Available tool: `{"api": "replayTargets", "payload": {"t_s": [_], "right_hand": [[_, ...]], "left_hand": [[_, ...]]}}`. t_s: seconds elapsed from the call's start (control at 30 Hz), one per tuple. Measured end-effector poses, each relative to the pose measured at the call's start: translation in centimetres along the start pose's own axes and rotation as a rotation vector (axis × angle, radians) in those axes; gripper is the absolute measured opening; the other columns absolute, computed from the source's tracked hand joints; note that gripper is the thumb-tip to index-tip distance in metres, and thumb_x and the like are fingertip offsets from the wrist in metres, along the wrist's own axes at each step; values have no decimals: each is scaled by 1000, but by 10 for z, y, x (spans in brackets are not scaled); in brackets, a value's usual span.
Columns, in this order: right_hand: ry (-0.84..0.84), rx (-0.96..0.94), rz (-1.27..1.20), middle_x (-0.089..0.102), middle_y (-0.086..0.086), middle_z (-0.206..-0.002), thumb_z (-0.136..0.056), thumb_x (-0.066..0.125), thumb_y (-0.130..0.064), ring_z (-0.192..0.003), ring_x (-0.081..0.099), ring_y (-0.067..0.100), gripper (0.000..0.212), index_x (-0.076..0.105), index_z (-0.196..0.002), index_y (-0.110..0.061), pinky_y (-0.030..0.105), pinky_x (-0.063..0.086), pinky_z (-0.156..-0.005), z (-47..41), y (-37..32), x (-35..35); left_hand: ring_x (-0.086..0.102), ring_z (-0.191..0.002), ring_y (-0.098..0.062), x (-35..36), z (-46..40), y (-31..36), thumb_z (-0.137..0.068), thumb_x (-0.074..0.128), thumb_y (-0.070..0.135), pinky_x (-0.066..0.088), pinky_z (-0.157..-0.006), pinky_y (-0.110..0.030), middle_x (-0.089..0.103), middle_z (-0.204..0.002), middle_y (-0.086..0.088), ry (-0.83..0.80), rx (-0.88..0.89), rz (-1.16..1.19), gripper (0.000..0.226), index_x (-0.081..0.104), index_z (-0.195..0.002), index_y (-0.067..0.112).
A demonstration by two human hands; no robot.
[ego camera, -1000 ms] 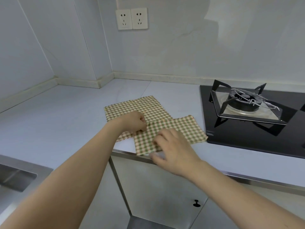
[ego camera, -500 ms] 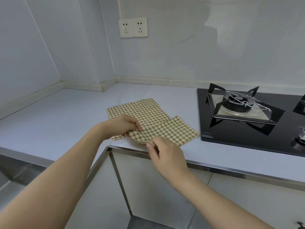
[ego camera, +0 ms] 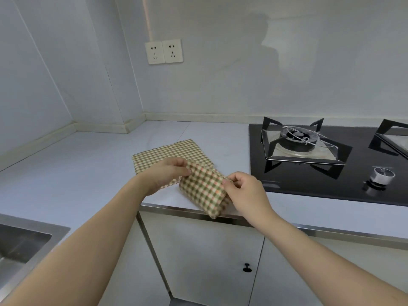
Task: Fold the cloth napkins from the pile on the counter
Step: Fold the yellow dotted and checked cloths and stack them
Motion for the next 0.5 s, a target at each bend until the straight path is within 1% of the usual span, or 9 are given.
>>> {"api": "replayTargets", "payload": {"t_s": [0.1,0.13,0.17,0.23,0.27,0.3,0.37,0.43,0.5], "right_hand": [[28,3,166,66,-9,-71,-92,55,-33,-66,61,11,16,65,-81,-26,31,48,-62,-21,15,-18],[22,2,232,66,-9,-73,-92,53,-34,-69,62,13,17,64,-83,-26,33,50,-66,-28,20,-21],[11,-5,306,66,-9,-75,-93,51,-35,-72,62,15,18,64,-86,-26,36,51,-71,-34,24,-23],[2,-37,477,67,-7,-81,-95,46,-34,-79,61,20,21,64,-92,-23,37,46,-81,-43,28,-25],[7,-65,556,68,-6,-85,-96,44,-34,-83,59,21,23,64,-94,-23,36,42,-83,-46,29,-25],[13,-99,626,68,-6,-89,-96,43,-34,-87,57,22,25,65,-95,-23,37,39,-84,-47,29,-25],[-3,-150,753,66,-6,-98,-97,41,-36,-95,52,22,29,67,-97,-22,38,36,-85,-49,32,-19],[-35,-163,824,62,-6,-105,-98,39,-39,-103,47,22,32,66,-102,-23,38,34,-89,-48,39,-12],[-31,-153,831,58,-6,-109,-99,36,-42,-107,43,22,35,65,-105,-23,38,32,-91,-49,46,-10]], "left_hand": [[60,-97,-21,14,-25,5,-92,61,20,47,-96,-40,67,-101,-7,115,-38,-39,16,65,-98,6],[61,-96,-22,19,-33,7,-92,60,23,50,-91,-39,68,-103,-8,158,-38,-113,19,65,-100,7],[62,-94,-21,25,-38,10,-93,59,27,52,-82,-35,67,-103,-6,188,-28,-212,19,64,-101,10],[59,-83,-17,36,-46,15,-95,54,31,49,-62,-27,63,-96,-1,217,-11,-391,15,59,-102,18],[57,-76,-16,40,-49,14,-96,53,31,48,-58,-27,62,-90,0,216,-10,-435,14,58,-103,20],[57,-71,-16,43,-52,10,-96,52,31,47,-58,-28,62,-85,-1,217,-12,-474,15,58,-104,20],[59,-72,-18,48,-55,4,-96,50,31,49,-64,-32,65,-86,-4,225,-16,-569,16,59,-100,18],[55,-69,-17,51,-55,1,-96,48,28,45,-60,-31,66,-87,-9,266,-6,-603,17,58,-94,14],[49,-64,-15,52,-53,-1,-96,46,23,38,-54,-28,64,-81,-10,306,4,-591,18,56,-92,9]]}}
Point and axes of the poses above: each hand's wrist, its own z-axis away from the middle knuckle, its own x-axis out of the palm, y = z × x, the point moved 8 cm from there along -z, towards the middle knuckle
